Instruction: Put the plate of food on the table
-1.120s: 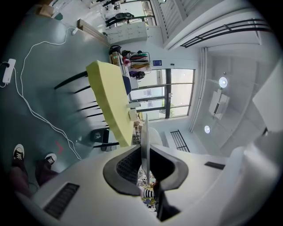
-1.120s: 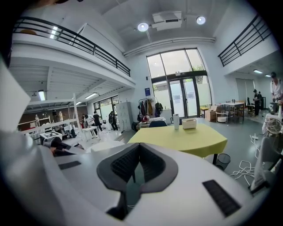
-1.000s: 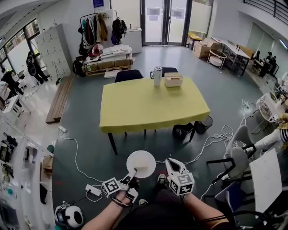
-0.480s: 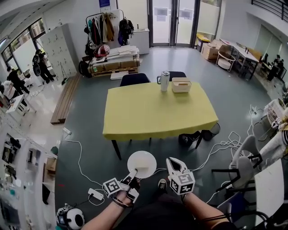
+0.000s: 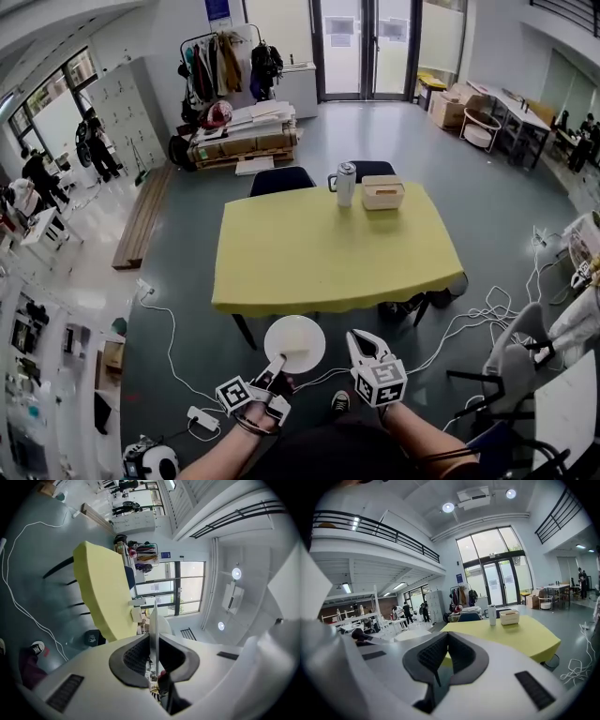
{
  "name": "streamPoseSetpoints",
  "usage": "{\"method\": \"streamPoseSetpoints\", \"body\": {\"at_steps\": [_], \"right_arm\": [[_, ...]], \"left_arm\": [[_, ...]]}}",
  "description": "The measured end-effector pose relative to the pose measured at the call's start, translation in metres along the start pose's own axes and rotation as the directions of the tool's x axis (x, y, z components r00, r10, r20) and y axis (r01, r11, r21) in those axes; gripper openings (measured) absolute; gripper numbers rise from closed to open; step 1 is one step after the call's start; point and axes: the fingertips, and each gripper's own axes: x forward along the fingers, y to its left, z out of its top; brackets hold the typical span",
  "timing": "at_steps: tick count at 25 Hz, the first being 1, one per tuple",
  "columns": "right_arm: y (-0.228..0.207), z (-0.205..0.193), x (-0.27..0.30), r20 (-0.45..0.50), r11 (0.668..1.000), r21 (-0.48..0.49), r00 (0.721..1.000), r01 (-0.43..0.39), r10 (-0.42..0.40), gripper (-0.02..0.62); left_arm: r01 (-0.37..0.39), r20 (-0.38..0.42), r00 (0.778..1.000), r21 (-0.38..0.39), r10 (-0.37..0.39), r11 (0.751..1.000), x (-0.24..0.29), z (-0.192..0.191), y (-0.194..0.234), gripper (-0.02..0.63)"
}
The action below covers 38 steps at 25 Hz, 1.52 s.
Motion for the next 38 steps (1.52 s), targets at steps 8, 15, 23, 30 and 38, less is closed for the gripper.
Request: {"method": "streamPoseSetpoints", "body": {"at_steps": [8, 15, 23, 30, 38], "right_arm": [[-0.054, 0.018, 0.038, -0.004, 0.999, 0.008, 0.999, -0.045, 0.045, 0.012], [-0.084, 0.019, 0.065, -0.028, 0.997, 0.022, 0.996, -0.079, 0.08, 0.012], [-0.091, 0.023, 0.094, -0.043, 0.993, 0.031, 0.993, -0.113, 0.114, 0.012], [-0.115, 0.038, 0.134, -0.046, 0.996, 0.022, 0.995, -0.09, 0.091, 0.012], [-0.147, 0.075, 0.209, -0.035, 0.999, 0.007, 0.998, -0.045, 0.045, 0.012]], "left_arm": [[0.02, 0.082, 0.996, -0.008, -0.02, 1.0, 0.055, 0.018, -0.004, 0.04], [0.036, 0.134, 0.99, -0.003, -0.036, 0.999, 0.091, 0.027, -0.011, 0.04], [0.004, 0.139, 0.99, -0.009, -0.002, 1.0, 0.111, 0.038, -0.001, 0.041], [0.002, 0.118, 0.993, -0.021, 0.0, 1.0, 0.154, 0.069, 0.01, 0.041], [0.029, 0.067, 0.997, -0.024, -0.028, 0.999, 0.235, 0.132, 0.009, 0.041]]}}
